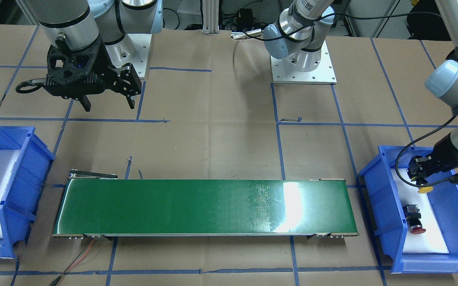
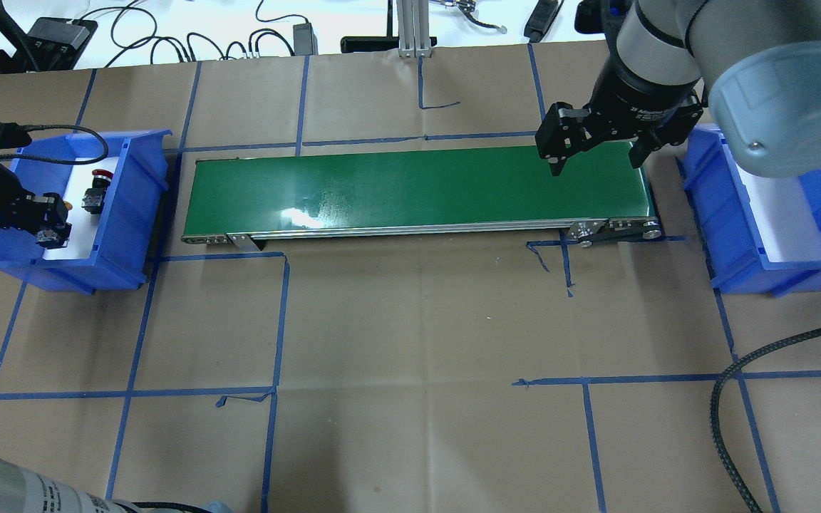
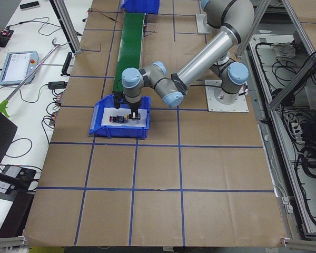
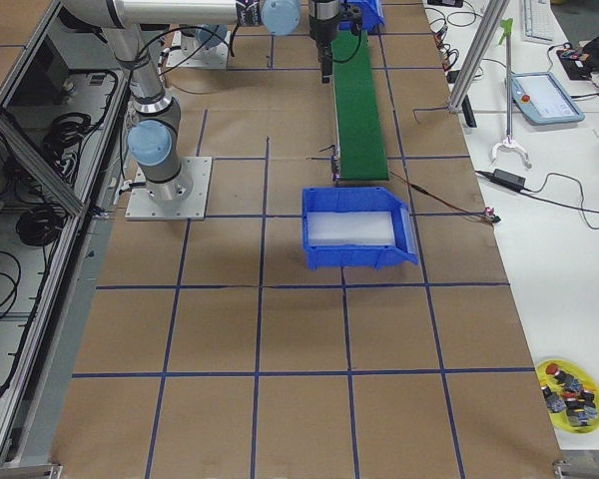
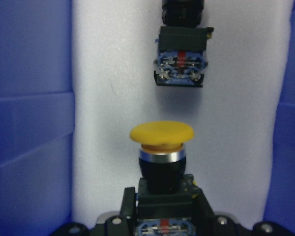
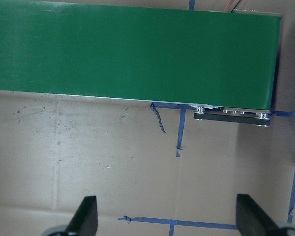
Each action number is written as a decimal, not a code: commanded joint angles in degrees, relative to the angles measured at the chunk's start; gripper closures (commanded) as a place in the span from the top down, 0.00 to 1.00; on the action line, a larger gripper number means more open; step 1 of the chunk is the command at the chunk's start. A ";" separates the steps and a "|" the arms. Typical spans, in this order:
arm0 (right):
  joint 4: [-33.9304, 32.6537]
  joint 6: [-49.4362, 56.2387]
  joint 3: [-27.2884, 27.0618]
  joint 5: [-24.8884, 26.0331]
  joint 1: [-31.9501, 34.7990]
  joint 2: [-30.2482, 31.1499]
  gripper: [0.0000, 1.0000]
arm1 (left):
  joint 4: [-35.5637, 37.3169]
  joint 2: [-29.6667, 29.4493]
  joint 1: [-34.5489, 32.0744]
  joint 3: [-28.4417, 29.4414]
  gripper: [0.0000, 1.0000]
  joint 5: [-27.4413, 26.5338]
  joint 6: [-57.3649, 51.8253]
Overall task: Transport two buttons from left to right
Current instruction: 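Lift the yellow button and carry it over the green conveyor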
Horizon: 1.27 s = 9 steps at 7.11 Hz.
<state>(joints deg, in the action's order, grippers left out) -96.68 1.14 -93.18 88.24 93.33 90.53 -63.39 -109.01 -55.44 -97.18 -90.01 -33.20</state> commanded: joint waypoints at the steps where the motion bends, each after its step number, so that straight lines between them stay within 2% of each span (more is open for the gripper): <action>1: 0.00 0.00 0.02 0.00 0.01 0.00 1.00 | -13.11 0.21 -0.63 10.99 0.11 -0.08 0.23; 2: 0.00 0.00 0.02 0.00 0.01 0.00 1.00 | -18.47 -0.50 -2.81 15.66 0.11 0.01 0.50; 4: 0.00 0.00 0.02 0.09 0.01 0.00 1.00 | -19.23 0.11 -12.27 19.39 0.11 -0.16 3.90; 7: -0.18 0.00 0.02 0.09 -0.08 -0.09 1.00 | -18.70 -0.32 -23.80 17.47 0.11 0.10 15.48; 8: -0.18 0.00 -0.07 0.09 -0.08 -0.09 1.00 | -17.91 -0.41 -26.62 14.94 0.11 0.01 20.40; 9: -0.18 0.00 -0.07 0.09 -0.08 -0.09 1.00 | -12.08 -1.29 -27.69 11.17 0.11 -0.16 21.84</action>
<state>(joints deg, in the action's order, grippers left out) -96.85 1.14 -93.22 88.33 93.26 90.45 -80.01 -109.56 -80.86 -82.36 -90.03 -14.70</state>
